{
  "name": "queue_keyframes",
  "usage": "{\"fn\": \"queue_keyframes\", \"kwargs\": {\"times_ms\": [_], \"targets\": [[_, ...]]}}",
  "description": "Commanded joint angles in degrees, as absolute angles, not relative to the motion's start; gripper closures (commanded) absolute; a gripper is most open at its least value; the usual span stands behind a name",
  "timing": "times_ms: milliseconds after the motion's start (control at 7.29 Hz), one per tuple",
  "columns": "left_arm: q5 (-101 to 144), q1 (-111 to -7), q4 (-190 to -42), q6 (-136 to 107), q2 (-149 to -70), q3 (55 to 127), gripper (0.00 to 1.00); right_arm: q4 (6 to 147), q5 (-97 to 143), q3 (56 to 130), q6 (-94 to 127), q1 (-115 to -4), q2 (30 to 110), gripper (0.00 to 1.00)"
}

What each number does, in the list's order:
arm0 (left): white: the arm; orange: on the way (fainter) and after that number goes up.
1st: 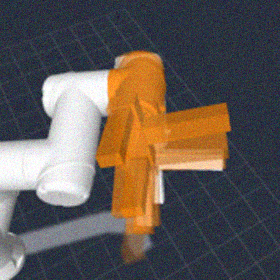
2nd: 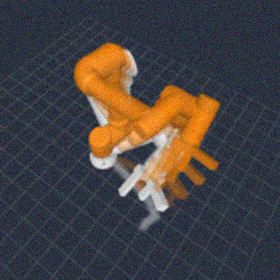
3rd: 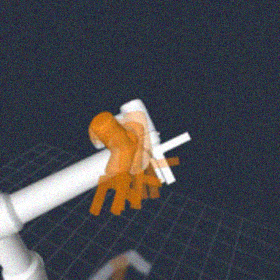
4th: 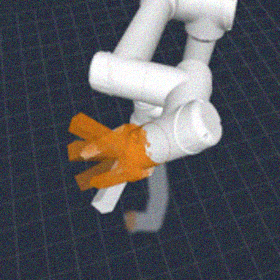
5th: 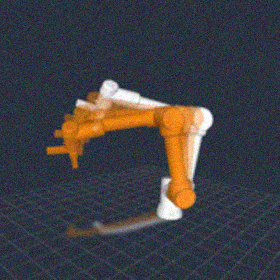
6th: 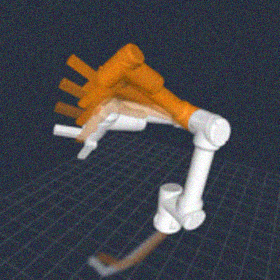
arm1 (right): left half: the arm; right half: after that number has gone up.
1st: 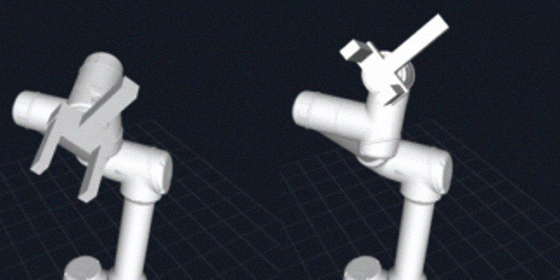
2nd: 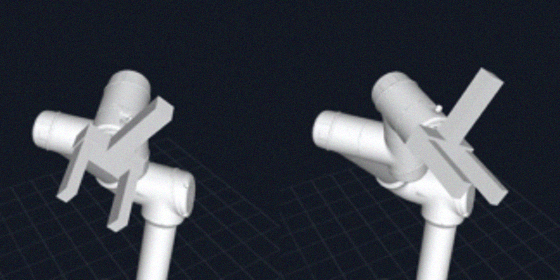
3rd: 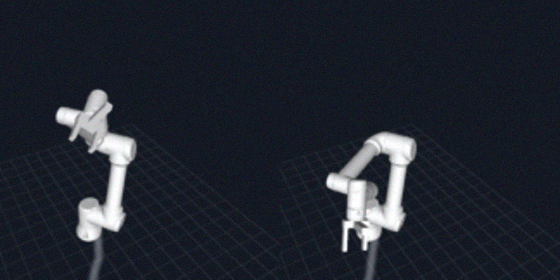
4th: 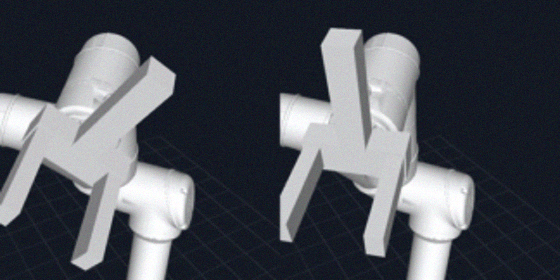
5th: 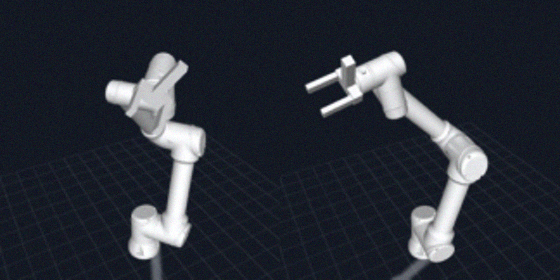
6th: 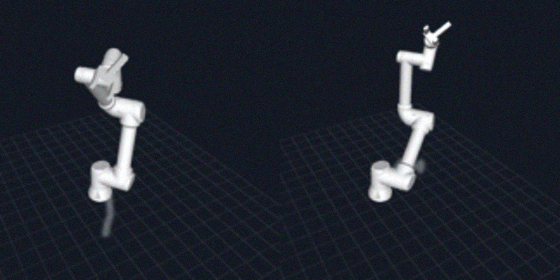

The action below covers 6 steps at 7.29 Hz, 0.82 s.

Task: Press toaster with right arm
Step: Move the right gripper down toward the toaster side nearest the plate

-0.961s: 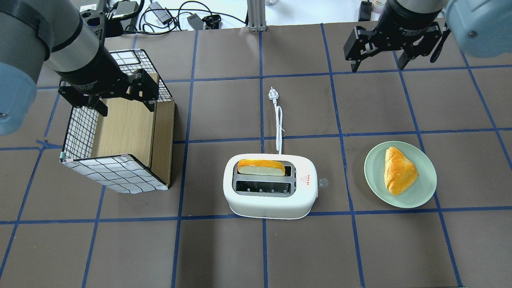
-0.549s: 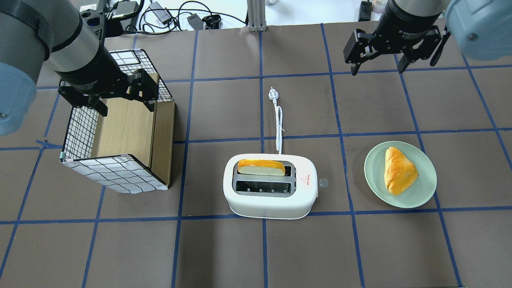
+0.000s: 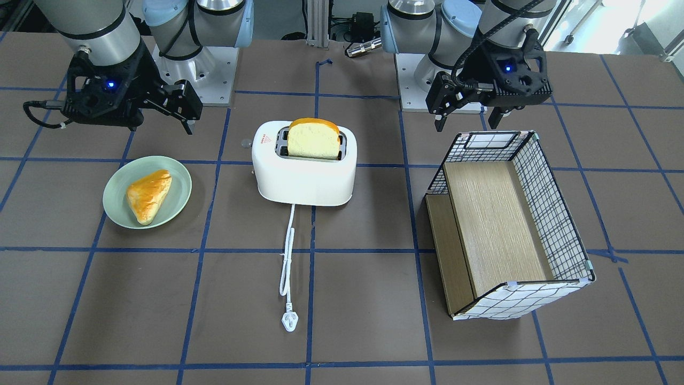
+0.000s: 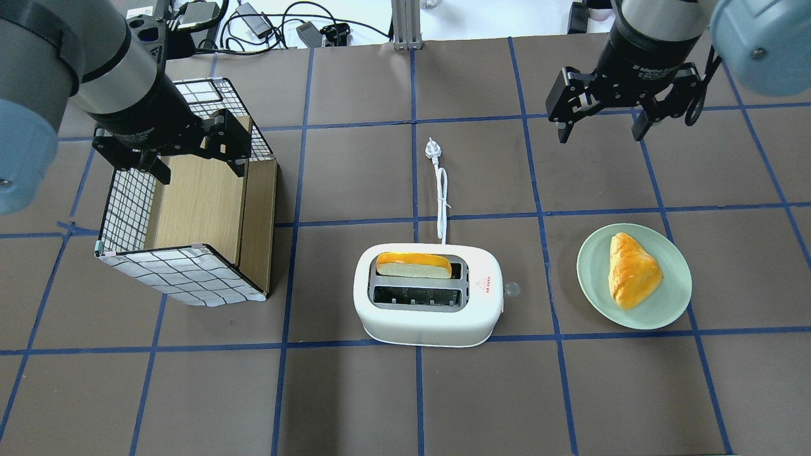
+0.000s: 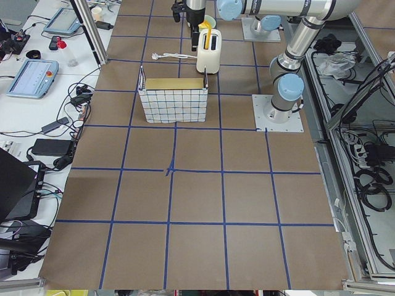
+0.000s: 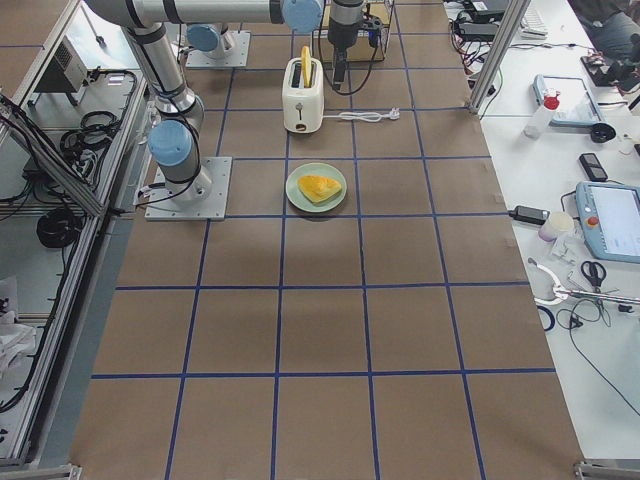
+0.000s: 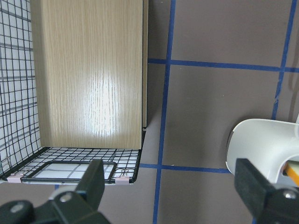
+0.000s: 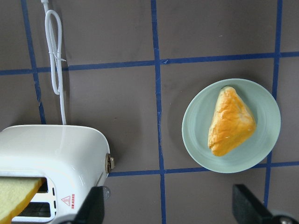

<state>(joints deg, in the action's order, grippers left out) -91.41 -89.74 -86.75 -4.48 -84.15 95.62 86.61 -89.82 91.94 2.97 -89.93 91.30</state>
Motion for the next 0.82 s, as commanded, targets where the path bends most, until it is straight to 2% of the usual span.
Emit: {"fn": "queue_keyframes", "kwargs": {"times_ms": [0,137,275,412,686], "targets": [[-91.4,-89.7,-86.7,-4.5,-84.1,95.6,0.0,93.0,-89.6,98.0,2.8,-89.9,93.9,0.08],[-91.4,-89.7,-86.7,-4.5,-84.1,95.6,0.0,97.9,-89.2,100.8,2.3,-89.9,94.5,0.09],[-91.4,-89.7,-86.7,-4.5,-84.1,95.6,0.0,99.1,-88.9,102.8,2.0,-89.8,94.8,0.18],[-91.4,-89.7,-86.7,-4.5,-84.1,95.6,0.0,98.8,-88.9,104.1,2.0,-89.8,94.8,0.33],[-91.4,-89.7,-86.7,-4.5,-84.1,95.6,0.0,93.6,-85.8,106.5,2.2,-89.8,94.7,0.77]]}}
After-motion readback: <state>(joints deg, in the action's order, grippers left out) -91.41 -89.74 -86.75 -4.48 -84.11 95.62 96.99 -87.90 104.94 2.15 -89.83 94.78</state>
